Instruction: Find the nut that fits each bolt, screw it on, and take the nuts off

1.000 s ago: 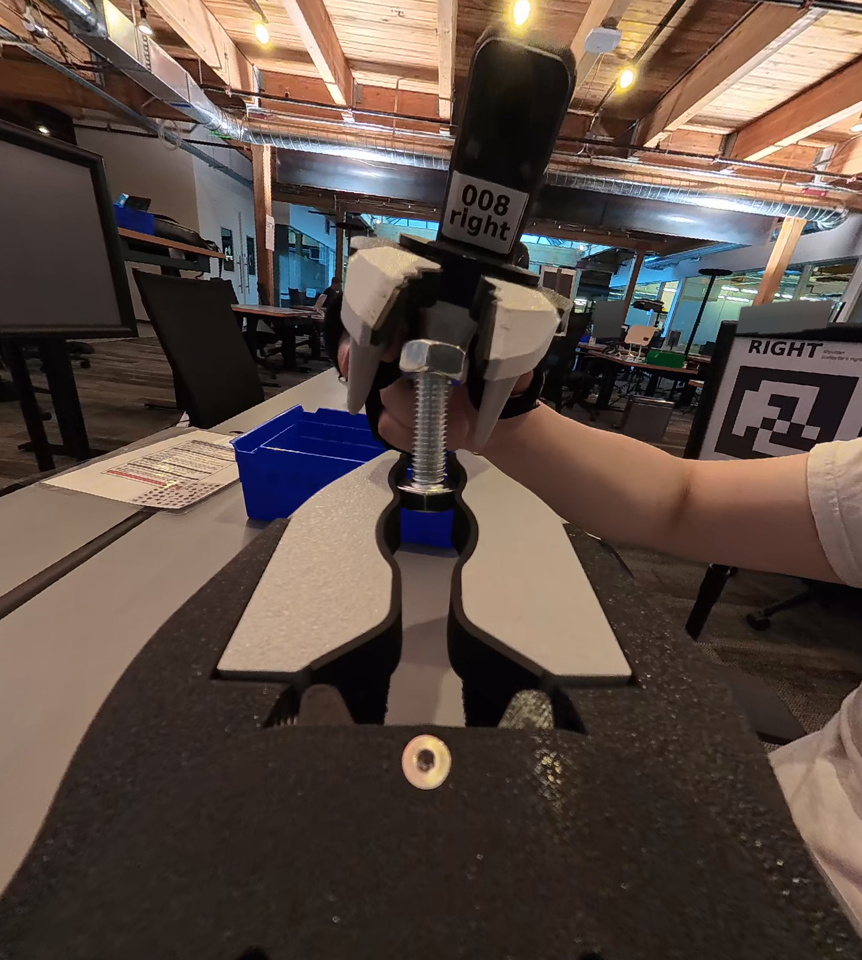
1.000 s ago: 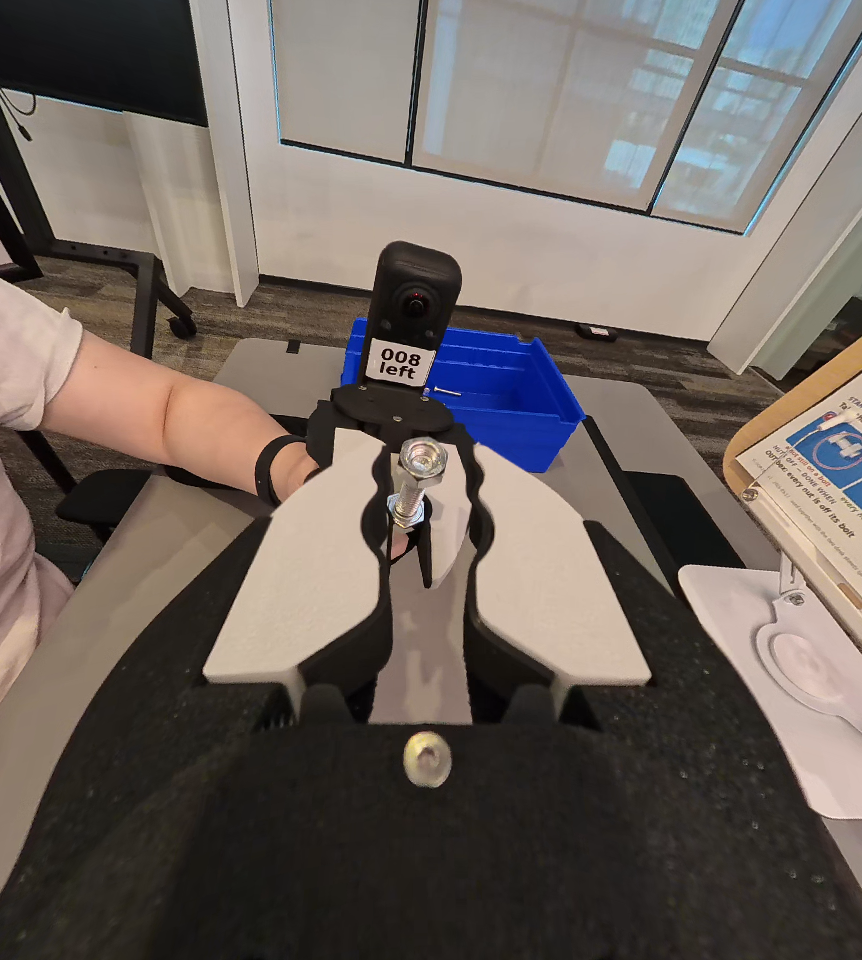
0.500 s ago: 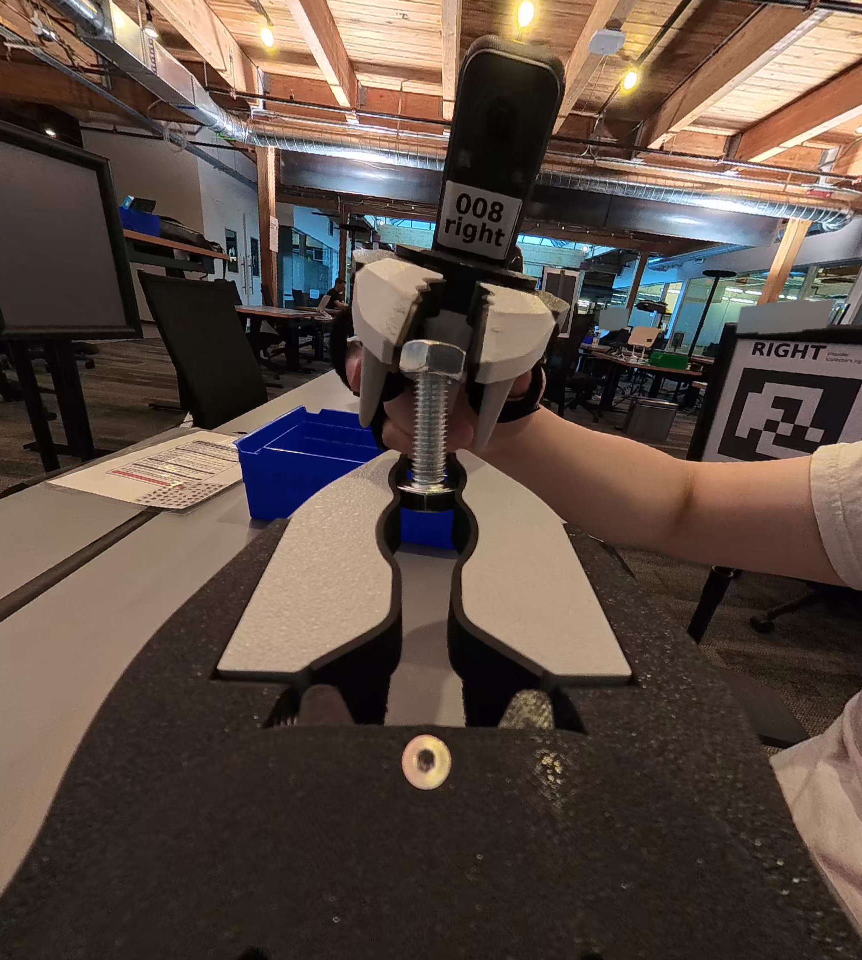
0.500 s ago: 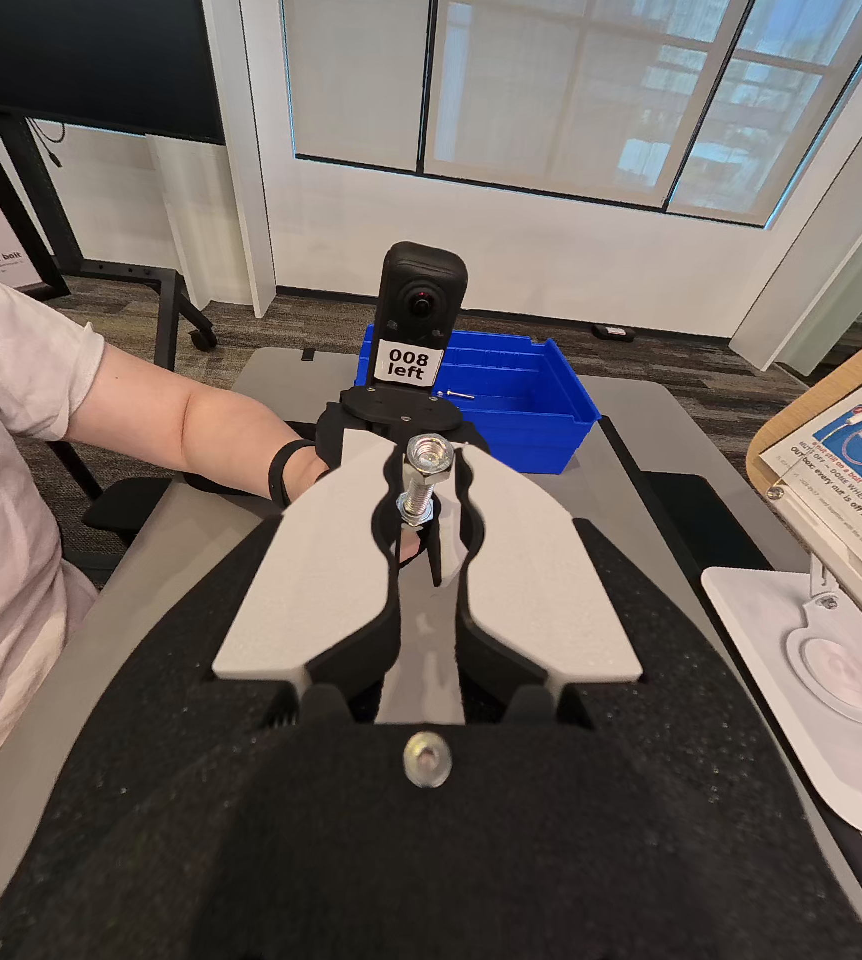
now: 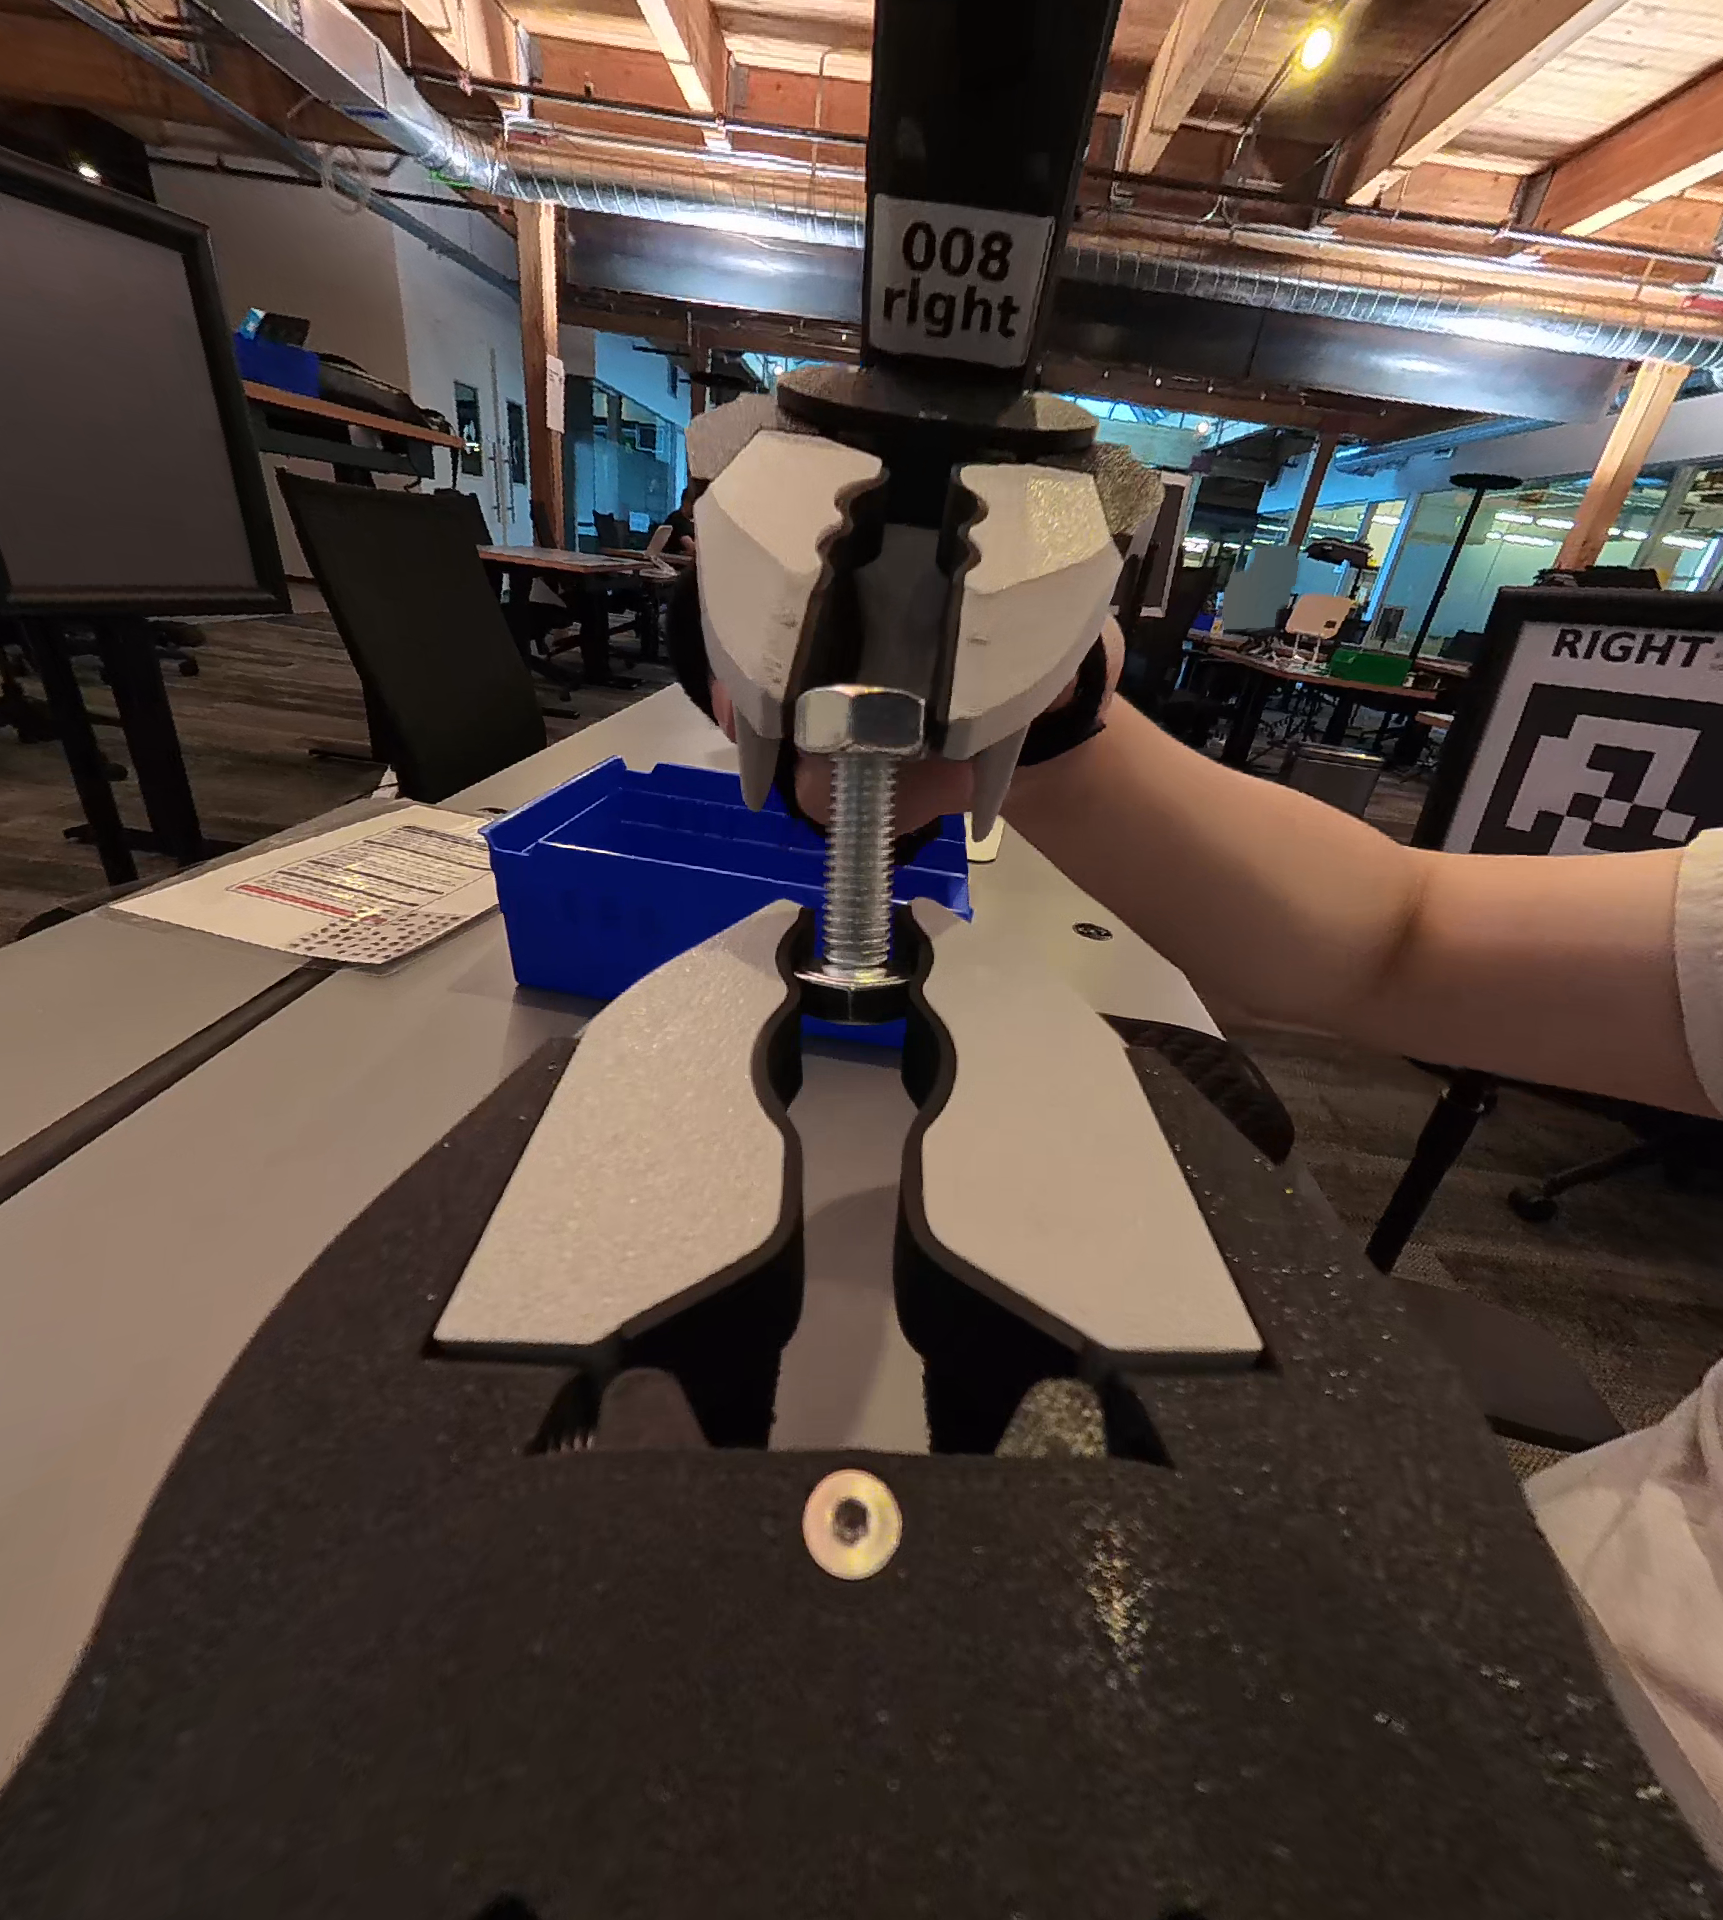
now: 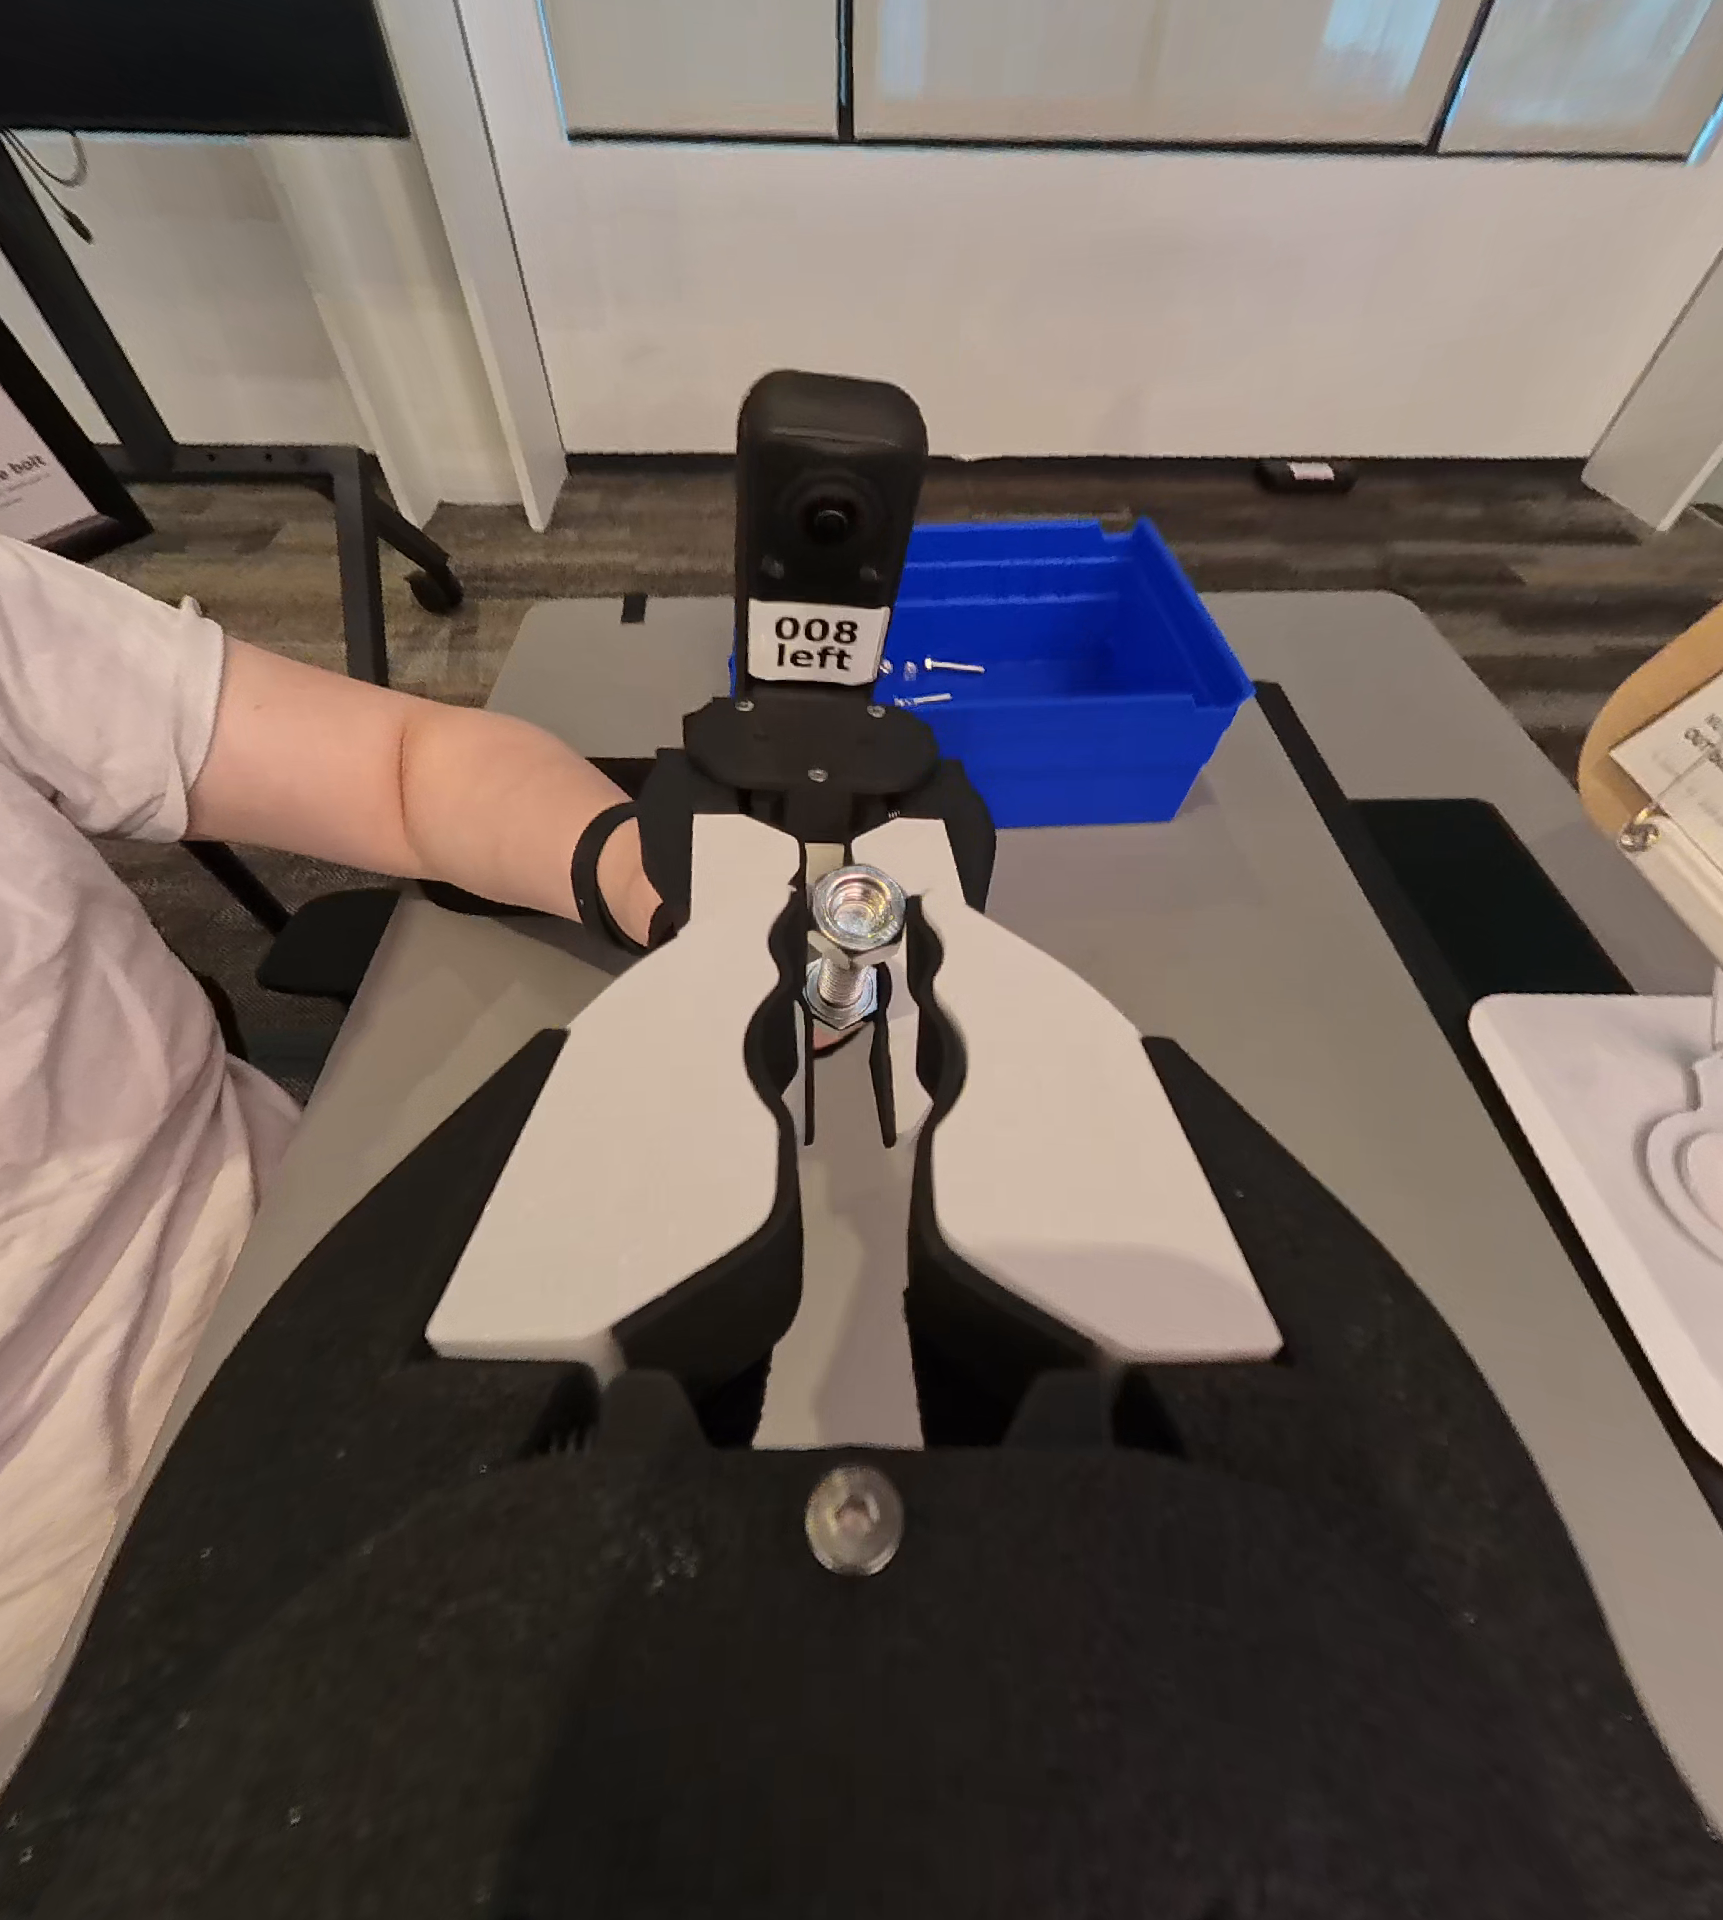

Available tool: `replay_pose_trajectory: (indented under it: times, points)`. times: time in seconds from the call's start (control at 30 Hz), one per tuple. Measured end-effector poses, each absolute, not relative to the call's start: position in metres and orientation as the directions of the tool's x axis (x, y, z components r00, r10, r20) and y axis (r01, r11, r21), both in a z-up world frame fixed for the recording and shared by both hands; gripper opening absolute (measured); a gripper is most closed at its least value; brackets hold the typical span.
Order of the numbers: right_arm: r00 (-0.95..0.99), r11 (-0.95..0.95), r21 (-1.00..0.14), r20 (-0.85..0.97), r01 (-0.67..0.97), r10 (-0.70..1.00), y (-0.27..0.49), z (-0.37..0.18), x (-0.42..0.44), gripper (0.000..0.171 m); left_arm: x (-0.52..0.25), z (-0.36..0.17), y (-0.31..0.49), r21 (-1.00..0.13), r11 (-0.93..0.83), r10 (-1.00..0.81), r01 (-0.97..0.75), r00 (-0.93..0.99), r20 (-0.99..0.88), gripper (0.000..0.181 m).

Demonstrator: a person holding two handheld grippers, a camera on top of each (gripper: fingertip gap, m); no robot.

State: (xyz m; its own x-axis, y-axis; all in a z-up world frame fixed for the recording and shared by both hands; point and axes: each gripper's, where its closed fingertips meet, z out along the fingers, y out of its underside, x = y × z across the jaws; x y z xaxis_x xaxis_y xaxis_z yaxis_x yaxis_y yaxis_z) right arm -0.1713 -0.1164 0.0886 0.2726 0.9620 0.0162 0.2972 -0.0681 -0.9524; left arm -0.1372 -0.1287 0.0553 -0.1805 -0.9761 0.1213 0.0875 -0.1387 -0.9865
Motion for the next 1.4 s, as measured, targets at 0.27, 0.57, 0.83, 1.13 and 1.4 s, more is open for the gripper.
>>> replay_pose_trajectory:
  times: [0.27, 0.57, 0.83, 1.13, 1.4]
  points:
    - [0.427, -0.177, -0.959, -0.068, 0.220, 0.902, -0.103, 0.086, -0.172, 0.017, -0.138, 0.051, -0.112, -0.993, -0.096, -0.994, 0.063, -0.050, 0.093, 0.014]
    - [0.594, -0.336, -0.941, -0.245, 0.046, 0.766, -0.083, 0.080, -0.173, 0.017, -0.143, 0.043, -0.085, -0.999, -0.044, -0.987, 0.010, 0.154, 0.045, 0.014]
    - [0.683, -0.388, -0.915, -0.351, -0.106, 0.640, -0.063, 0.073, -0.178, 0.017, -0.152, 0.035, -0.060, -0.999, -0.009, -0.937, -0.048, 0.349, -0.008, 0.014]
    - [0.699, -0.417, -0.901, -0.376, -0.122, 0.608, -0.054, 0.070, -0.182, 0.017, -0.159, 0.032, -0.047, -0.996, 0.023, -0.907, -0.082, 0.419, -0.055, 0.013]
    - [0.687, -0.364, -0.924, -0.338, -0.115, 0.643, -0.057, 0.083, -0.179, 0.026, -0.158, 0.036, -0.052, -0.999, -0.031, -0.931, -0.024, 0.365, 0.020, 0.013]
